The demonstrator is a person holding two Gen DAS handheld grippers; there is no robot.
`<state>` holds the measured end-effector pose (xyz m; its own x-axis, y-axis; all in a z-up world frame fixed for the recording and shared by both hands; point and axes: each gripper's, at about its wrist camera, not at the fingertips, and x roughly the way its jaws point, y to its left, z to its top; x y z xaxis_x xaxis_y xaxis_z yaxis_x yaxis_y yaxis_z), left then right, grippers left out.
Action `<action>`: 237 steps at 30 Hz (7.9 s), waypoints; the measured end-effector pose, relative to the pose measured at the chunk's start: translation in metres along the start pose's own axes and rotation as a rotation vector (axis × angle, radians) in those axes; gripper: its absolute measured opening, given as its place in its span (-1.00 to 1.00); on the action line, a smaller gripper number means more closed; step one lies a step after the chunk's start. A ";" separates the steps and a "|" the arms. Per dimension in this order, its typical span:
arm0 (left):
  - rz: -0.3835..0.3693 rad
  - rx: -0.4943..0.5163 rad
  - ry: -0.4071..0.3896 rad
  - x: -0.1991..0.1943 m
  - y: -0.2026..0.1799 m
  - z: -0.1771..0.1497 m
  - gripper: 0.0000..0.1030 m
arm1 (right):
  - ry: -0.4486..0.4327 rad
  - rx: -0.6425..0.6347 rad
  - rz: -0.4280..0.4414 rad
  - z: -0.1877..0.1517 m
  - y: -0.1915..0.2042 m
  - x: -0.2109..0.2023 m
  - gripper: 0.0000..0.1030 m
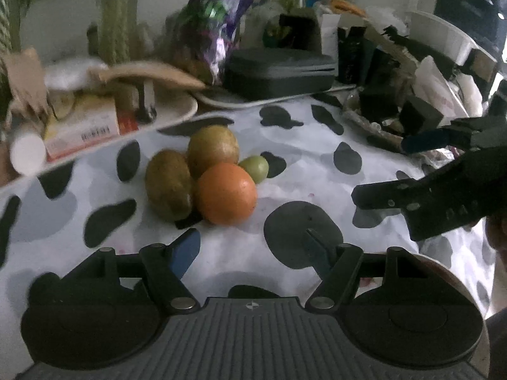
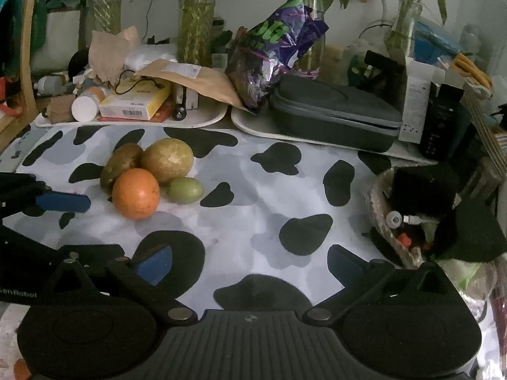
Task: Organize fruits
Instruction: 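Grasp the large orange with the left tool while the right tool approaches the remaining fruit, then carry the orange and green lime onto the floral plate and open both tools, then withdraw both open tools from the plate toward the two remaining mangoes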
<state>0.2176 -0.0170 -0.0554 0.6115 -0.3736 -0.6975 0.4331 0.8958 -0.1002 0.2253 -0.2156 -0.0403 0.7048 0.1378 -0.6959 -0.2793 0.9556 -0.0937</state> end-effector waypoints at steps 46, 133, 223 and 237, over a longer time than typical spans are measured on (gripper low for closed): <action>-0.008 -0.077 -0.042 -0.014 0.033 0.012 -0.04 | 0.014 -0.053 0.056 0.028 0.027 0.046 0.99; 0.052 -0.006 -0.051 -0.096 -0.005 -0.043 -0.04 | 0.208 -0.098 0.315 -0.031 0.067 -0.018 -0.15; 0.115 0.052 -0.026 -0.109 -0.043 -0.075 0.30 | -0.005 0.081 0.115 -0.059 0.017 -0.096 1.00; 0.132 0.032 -0.044 -0.107 -0.040 -0.071 0.30 | -0.002 0.032 0.080 -0.061 0.020 -0.095 1.00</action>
<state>0.0879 0.0040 -0.0270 0.6925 -0.2638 -0.6715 0.3673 0.9300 0.0134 0.1134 -0.2257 -0.0198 0.6825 0.2149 -0.6986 -0.3139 0.9493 -0.0147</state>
